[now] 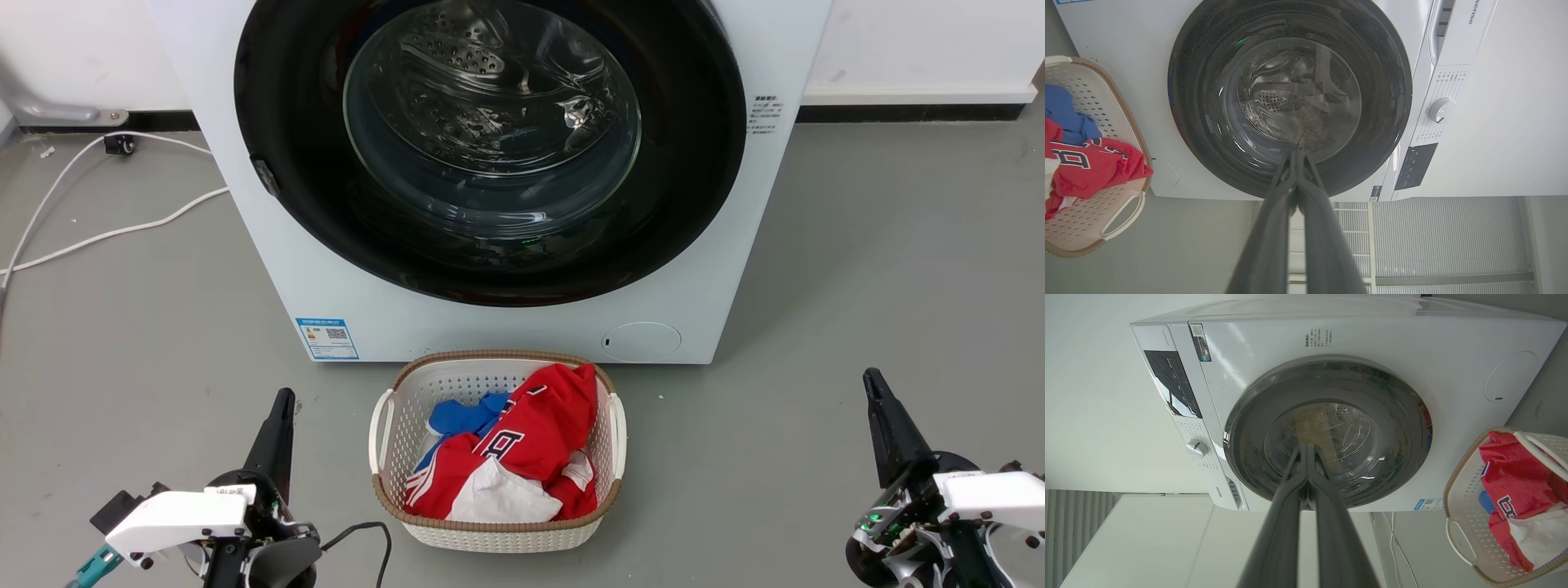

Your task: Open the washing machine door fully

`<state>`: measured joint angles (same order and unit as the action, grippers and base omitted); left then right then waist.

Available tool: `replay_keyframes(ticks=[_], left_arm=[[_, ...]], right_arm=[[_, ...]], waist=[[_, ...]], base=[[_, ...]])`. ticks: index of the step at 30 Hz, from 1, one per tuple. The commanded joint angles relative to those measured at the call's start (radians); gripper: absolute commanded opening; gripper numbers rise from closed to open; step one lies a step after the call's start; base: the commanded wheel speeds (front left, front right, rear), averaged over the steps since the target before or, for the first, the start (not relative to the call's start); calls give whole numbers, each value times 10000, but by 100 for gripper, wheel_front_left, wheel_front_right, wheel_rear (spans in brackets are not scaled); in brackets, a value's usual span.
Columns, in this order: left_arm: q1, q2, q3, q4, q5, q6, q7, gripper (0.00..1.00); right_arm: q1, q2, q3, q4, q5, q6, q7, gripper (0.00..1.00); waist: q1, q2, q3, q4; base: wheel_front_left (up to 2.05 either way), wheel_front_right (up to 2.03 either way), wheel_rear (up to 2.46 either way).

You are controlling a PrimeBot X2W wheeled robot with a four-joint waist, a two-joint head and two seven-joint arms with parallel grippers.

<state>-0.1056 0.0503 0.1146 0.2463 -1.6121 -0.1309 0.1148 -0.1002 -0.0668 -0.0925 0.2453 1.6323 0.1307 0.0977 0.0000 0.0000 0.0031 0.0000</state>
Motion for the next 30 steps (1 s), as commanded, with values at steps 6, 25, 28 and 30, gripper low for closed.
replay_keyframes(ticks=[6, 25, 28, 30], left_arm=[[-80, -9, 11, 4, -14, -24, 23, 0], [-79, -9, 12, 3, -14, -24, 22, 0], [-78, -9, 12, 3, -14, -24, 22, 0], [-78, -9, 12, 3, -14, -24, 22, 0]], right_arm=[[-147, 36, -35, 11, -52, 2, 44, 0], [-143, 71, -79, 14, -105, 0, 73, 0], [-144, 76, -85, 14, -107, 0, 79, 0], [-144, 79, -89, 15, -113, 0, 85, 0]], waist=[[0, 0, 0, 0], [0, 0, 0, 0], [0, 0, 0, 0], [0, 0, 0, 0]], base=[[0, 0, 0], [0, 0, 0], [0, 0, 0], [0, 0, 0]])
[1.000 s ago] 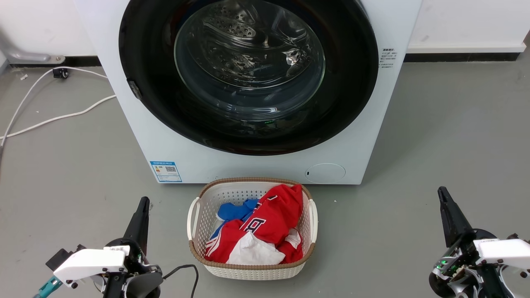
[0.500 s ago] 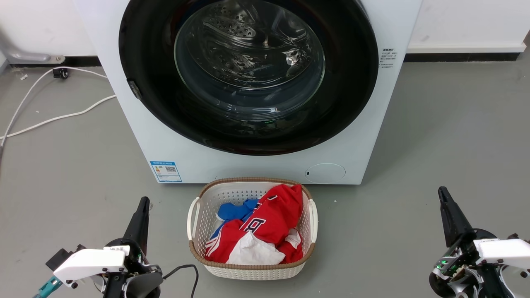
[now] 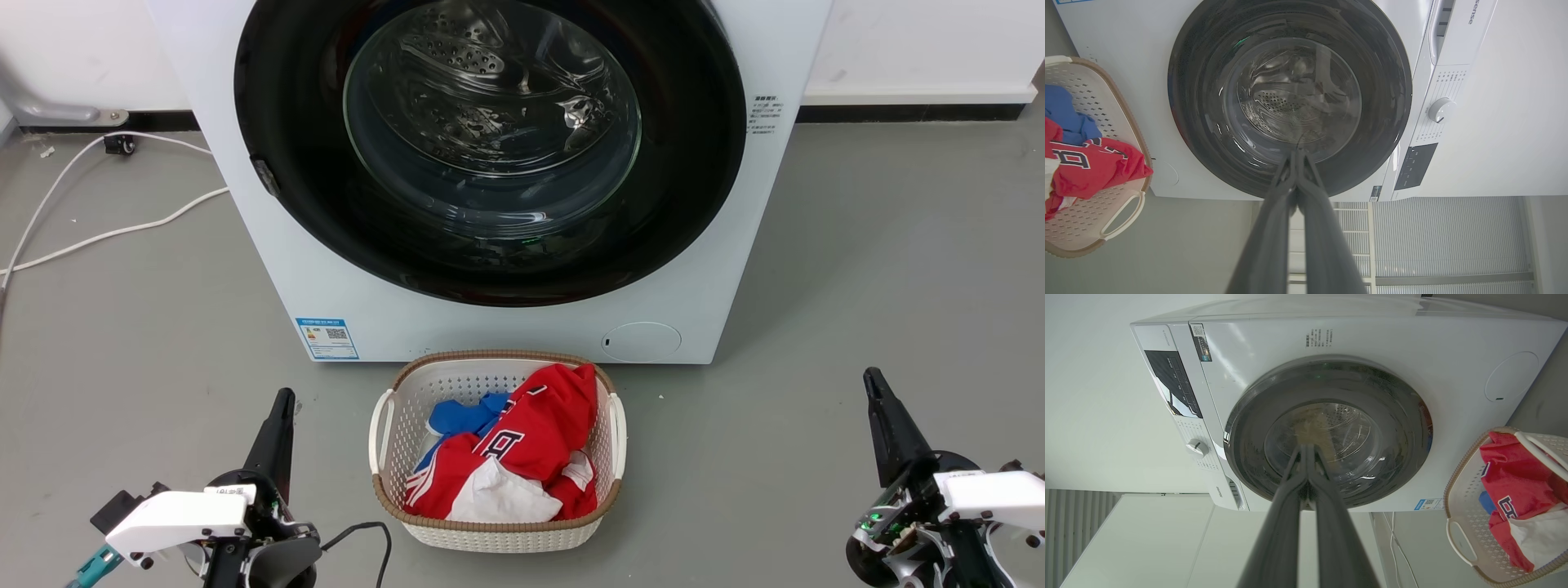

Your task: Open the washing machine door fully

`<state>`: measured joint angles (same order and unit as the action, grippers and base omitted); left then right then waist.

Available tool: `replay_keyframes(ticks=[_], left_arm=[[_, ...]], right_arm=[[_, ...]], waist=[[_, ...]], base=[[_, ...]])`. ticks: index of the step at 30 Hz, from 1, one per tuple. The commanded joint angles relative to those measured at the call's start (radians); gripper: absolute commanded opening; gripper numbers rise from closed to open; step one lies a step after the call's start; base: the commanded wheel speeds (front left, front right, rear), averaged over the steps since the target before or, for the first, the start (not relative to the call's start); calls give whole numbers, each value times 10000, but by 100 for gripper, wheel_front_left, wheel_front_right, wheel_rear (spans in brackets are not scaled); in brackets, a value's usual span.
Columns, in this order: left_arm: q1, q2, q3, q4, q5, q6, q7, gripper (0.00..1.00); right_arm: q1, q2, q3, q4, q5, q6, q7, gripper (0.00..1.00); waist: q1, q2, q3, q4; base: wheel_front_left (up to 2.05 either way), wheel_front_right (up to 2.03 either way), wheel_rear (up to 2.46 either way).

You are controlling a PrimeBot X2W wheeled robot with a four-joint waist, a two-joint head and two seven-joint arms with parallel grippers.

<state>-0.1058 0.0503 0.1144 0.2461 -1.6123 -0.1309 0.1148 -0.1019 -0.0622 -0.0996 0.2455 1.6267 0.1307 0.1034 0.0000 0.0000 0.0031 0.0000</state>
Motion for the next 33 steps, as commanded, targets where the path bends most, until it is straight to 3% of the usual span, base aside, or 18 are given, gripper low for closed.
replay_keyframes(ticks=[1, 2, 3, 14, 33], left_arm=[[-76, -9, 13, 5, -13, -24, 22, 0], [-76, -9, 13, 5, -13, -24, 22, 0], [0, 0, 0, 1, 0, 0, -1, 100], [266, -21, 6, -96, 689, 79, -392, 100], [492, -12, -666, -1443, 5201, 1233, -1243, 100]], right_arm=[[-128, 34, -20, 13, -58, 0, 30, 0], [-128, 36, -21, 13, -61, 2, 31, 0], [-1, 4, -8, 0, -5, 0, 1, 100], [331, 33, -72, 77, -629, -1, -377, 100], [686, 53, 69, -1609, -5624, 1, -1203, 100]], waist=[[0, 0, 0, 0], [0, 0, 0, 0], [0, 0, 0, 0], [0, 0, 6, 1], [0, 0, 36, 27]], base=[[0, 0, 0], [0, 0, 0], [0, 0, 0], [0, 0, 0], [0, 0, 0]])
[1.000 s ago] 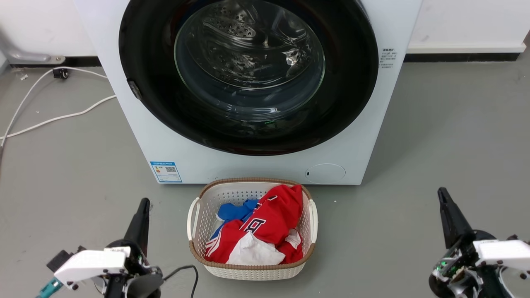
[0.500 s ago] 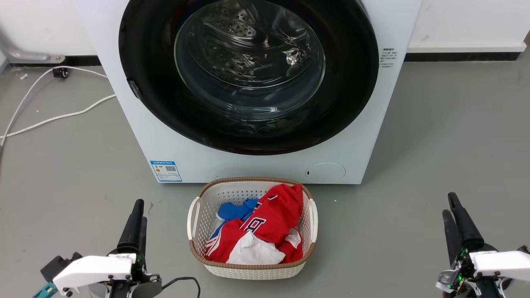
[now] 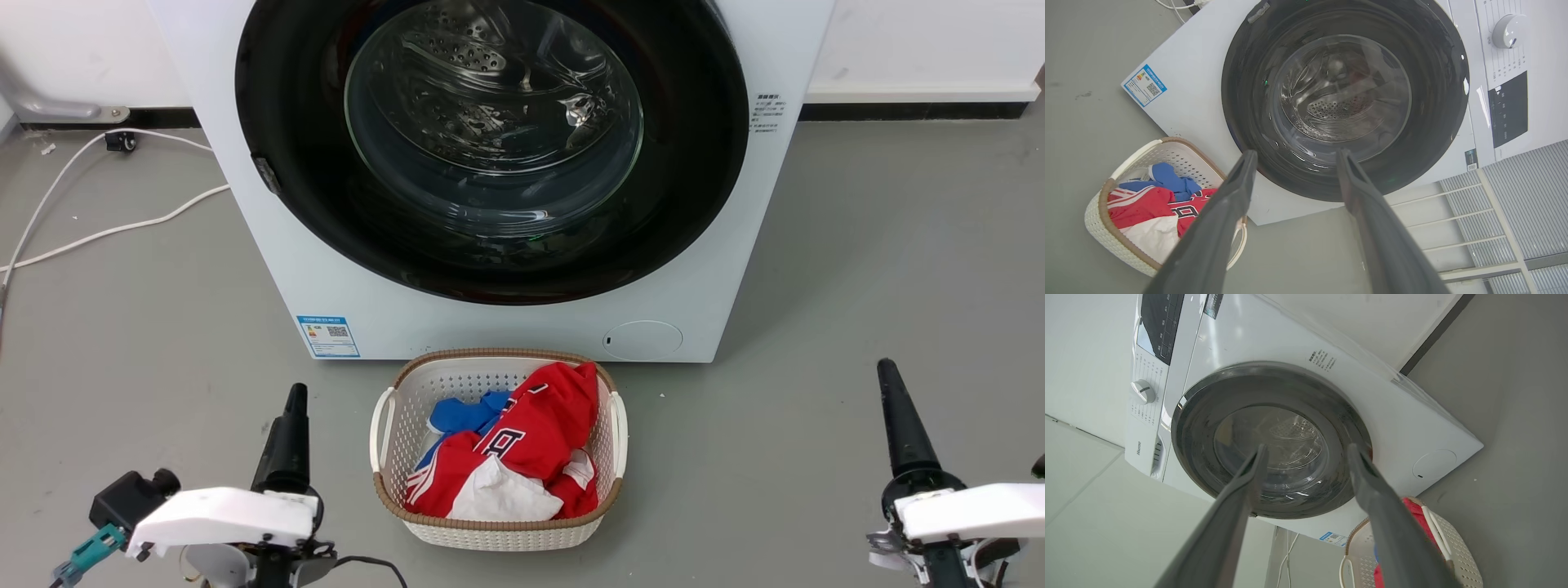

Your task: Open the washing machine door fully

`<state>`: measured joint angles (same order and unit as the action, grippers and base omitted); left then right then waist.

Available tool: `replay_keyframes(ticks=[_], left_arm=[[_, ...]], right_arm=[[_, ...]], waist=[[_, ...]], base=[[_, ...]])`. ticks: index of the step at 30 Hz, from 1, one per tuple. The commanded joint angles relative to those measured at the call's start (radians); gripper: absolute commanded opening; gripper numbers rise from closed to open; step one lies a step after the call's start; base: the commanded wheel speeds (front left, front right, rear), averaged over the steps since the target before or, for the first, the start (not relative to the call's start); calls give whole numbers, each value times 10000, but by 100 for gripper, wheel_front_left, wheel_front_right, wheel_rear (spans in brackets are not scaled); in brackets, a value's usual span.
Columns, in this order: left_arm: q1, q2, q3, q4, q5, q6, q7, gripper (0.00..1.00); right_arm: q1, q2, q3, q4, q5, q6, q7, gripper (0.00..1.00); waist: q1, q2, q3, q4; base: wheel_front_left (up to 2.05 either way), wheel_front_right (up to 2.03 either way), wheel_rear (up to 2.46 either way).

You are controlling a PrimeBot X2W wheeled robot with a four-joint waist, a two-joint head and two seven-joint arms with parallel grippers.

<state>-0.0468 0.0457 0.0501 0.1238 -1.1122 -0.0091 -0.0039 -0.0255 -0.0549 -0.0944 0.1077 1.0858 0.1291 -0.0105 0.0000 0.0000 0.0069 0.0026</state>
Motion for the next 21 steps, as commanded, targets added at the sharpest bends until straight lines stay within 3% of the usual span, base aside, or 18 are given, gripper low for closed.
replay_keyframes(ticks=[1, 10, 21], left_arm=[[-83, 42, -73, -251, 430, 57, -97, 100], [45, 307, -646, -469, 2256, 647, -436, 100], [114, 724, -1415, -680, 3789, 1376, -819, 100]], right_arm=[[-62, -19, 47, -310, -462, 17, -103, 100], [217, -11, 307, -672, -2643, 18, -436, 100], [505, -1, 306, -893, -4422, 19, -801, 100]], waist=[[0, 0, -1, 1], [0, 0, -9, 9], [0, 0, -34, 30]], base=[[0, 0, 0], [0, 0, 0], [0, 0, 0]])
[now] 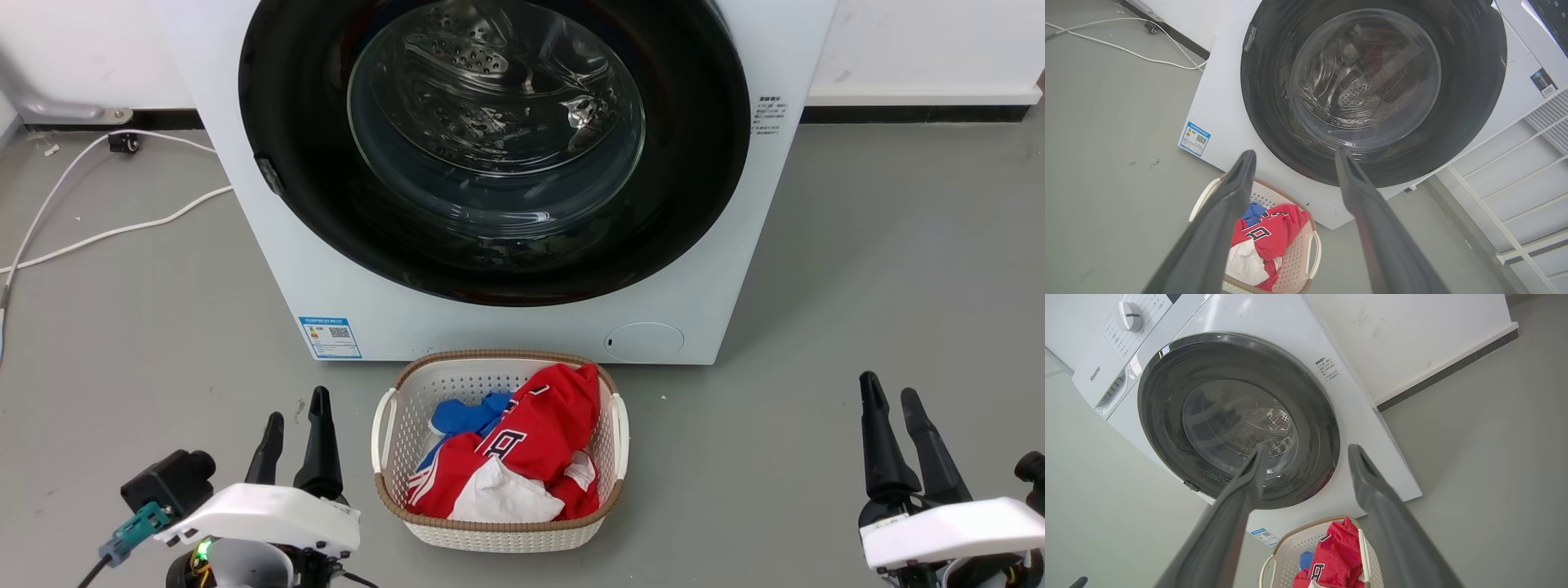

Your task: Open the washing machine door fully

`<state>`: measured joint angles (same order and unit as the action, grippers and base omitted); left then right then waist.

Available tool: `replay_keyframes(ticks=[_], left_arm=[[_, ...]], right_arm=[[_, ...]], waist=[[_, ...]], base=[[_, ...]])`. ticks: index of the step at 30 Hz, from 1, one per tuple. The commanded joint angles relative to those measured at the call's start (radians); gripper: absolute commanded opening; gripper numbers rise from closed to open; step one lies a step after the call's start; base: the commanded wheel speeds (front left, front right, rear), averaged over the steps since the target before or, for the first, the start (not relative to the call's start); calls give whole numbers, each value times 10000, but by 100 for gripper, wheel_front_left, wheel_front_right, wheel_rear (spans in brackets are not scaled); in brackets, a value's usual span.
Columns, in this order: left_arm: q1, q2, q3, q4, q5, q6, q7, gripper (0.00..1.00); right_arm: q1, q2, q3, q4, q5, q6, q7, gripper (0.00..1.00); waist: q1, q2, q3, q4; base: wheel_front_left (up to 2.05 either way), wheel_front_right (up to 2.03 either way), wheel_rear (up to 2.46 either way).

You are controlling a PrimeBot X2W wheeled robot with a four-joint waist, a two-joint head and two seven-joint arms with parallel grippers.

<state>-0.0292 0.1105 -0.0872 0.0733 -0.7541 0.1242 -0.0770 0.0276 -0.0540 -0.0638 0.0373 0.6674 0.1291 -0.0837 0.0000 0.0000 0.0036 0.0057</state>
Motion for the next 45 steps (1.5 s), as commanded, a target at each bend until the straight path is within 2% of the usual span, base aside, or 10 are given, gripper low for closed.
replay_keyframes(ticks=[1, 11, 24, 45], left_arm=[[-53, 110, -107, -198, 326, 97, -117, 100], [77, 357, -632, -478, 1392, 468, -426, 100], [242, 420, -989, -740, 2673, 634, -785, 100], [596, 154, -1001, -808, 4556, 364, -1282, 100]], right_arm=[[2, -10, -6, -206, -358, 19, -100, 100], [267, 0, -33, -459, -1517, 20, -399, 100], [532, 10, -11, -958, -2809, 22, -749, 100], [945, 26, 5, -1447, -4468, 23, -1232, 100]], waist=[[0, 0, -7, 1], [0, 0, -58, 21], [0, 0, -85, 66], [0, 0, -103, 105]], base=[[0, 0, 0], [0, 0, 0], [0, 0, 0], [0, 0, 0]])
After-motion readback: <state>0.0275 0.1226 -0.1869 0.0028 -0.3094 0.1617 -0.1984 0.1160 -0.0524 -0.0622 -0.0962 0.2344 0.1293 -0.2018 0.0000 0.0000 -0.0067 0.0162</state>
